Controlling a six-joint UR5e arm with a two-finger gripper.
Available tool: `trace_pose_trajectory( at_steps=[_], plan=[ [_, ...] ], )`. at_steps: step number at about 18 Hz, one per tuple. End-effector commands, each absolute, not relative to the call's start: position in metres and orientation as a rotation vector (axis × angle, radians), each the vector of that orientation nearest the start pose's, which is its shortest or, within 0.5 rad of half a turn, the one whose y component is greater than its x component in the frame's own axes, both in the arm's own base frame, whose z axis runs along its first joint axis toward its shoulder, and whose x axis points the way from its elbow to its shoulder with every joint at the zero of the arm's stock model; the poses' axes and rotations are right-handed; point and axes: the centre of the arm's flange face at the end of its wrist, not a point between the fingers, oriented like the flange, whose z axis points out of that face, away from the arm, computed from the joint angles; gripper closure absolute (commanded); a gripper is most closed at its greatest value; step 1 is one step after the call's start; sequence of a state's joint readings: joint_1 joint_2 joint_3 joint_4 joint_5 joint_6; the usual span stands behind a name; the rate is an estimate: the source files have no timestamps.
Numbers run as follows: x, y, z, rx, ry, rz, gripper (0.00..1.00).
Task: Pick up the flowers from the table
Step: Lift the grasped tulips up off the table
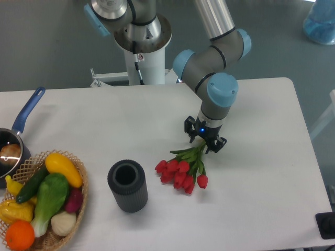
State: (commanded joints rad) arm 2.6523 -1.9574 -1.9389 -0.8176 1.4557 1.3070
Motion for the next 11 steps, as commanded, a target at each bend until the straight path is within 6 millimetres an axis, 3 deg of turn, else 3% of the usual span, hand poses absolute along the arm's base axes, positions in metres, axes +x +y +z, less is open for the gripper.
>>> trace_pose_trajectory(
  at_steps=[2, 11],
  plan=[
    [-0.4148, 0.385, 0.191, -3.012, 0.337, -0.059, 0.8],
    [-0.4186, 0.3911, 0.1986, -3.004, 0.34, -0.035, 0.83]
  ],
)
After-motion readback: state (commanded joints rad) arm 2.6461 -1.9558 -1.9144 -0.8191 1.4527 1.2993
